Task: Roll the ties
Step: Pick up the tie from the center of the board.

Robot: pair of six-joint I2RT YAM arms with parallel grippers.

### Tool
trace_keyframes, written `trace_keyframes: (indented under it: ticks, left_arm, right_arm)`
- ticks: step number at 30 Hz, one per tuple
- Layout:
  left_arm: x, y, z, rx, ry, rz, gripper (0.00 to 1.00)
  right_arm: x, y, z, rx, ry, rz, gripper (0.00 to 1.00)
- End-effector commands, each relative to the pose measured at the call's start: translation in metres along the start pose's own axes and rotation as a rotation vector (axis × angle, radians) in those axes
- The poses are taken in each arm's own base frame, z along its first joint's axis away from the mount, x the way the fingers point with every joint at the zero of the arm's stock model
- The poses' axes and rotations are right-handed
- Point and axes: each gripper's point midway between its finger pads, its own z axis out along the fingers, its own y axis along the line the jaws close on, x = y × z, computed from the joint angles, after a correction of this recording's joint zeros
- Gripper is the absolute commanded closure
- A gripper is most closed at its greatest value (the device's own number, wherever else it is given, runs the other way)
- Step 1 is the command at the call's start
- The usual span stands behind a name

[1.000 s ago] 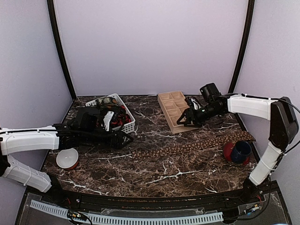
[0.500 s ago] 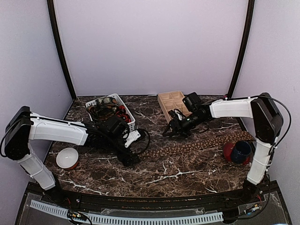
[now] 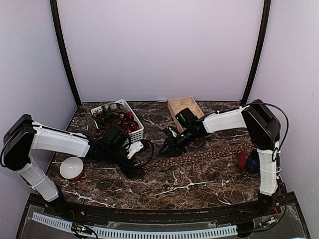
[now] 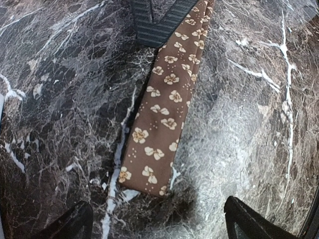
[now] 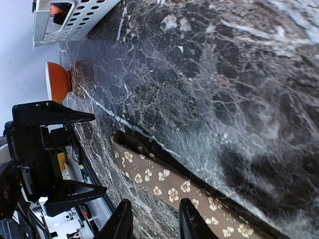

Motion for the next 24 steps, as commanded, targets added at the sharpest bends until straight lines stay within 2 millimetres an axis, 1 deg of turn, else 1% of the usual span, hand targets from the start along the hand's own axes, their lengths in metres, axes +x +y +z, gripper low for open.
trace_keyframes:
  ticks: [1,4,5,8,11,14,18,20,24]
  left_arm:
    - [-0.015,0.001,-0.010,-0.015,-0.158,0.047,0.06]
    - [-0.010,0.006,-0.010,-0.014,-0.184,0.053,0.07]
    - [-0.008,0.005,-0.008,-0.004,-0.181,0.067,0.07]
    - [-0.003,0.000,-0.002,0.031,-0.169,0.108,0.08]
    - [-0.006,-0.001,0.003,0.043,-0.179,0.139,0.10]
    - [-0.008,-0.003,0.007,0.056,-0.190,0.159,0.12]
    - [-0.007,-0.001,0.013,0.059,-0.189,0.173,0.16]
    - [-0.005,0.000,0.016,0.064,-0.185,0.176,0.17]
    - [-0.003,0.000,0.023,0.078,-0.170,0.194,0.22]
  right_arm:
    - [-0.006,0.013,0.017,-0.032,0.010,-0.019,0.74]
    - [0.000,0.003,0.026,-0.005,0.031,0.008,0.81]
    - [0.002,-0.002,0.028,0.005,0.036,0.018,0.83]
    - [0.007,-0.010,0.028,0.031,0.043,0.035,0.86]
    - [0.011,-0.013,0.027,0.047,0.048,0.041,0.89]
    - [0.013,-0.014,0.026,0.057,0.052,0.048,0.92]
    - [0.011,-0.002,0.015,0.054,0.037,0.024,0.93]
    - [0.012,0.001,0.013,0.050,0.038,0.020,0.92]
    - [0.018,-0.007,0.016,0.063,0.058,0.037,0.94]
